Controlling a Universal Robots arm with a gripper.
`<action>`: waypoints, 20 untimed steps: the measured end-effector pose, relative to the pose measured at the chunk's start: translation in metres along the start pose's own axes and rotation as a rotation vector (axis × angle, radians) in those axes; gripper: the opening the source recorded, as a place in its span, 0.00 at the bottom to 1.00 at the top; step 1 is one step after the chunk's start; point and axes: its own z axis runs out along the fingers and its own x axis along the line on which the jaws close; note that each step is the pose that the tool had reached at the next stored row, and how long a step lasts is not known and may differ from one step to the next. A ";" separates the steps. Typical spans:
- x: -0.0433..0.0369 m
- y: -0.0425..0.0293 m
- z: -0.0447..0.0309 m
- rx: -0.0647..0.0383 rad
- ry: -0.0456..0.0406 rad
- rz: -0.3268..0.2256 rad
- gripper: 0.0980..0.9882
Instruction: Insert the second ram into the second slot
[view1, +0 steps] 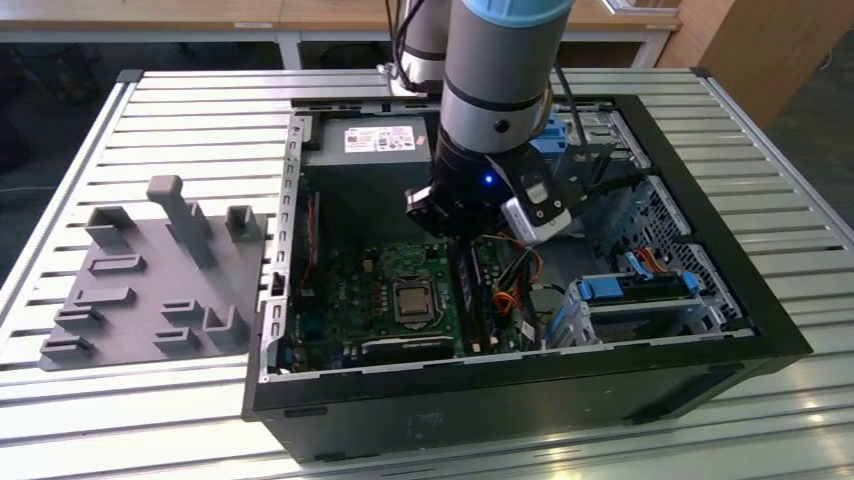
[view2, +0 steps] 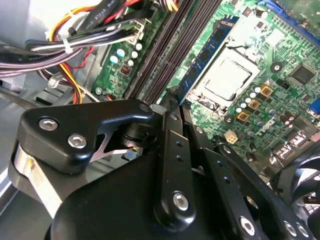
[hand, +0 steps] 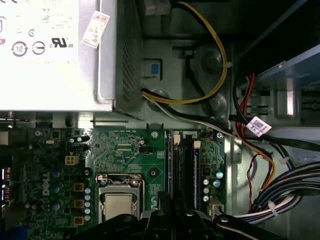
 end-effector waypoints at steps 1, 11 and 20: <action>-0.0011 -0.0003 0.0004 0.000 0.0002 0.001 0.04; -0.0044 -0.0041 0.0109 0.000 -0.0002 0.018 0.04; -0.0074 -0.0087 0.0132 0.000 0.0000 0.021 0.04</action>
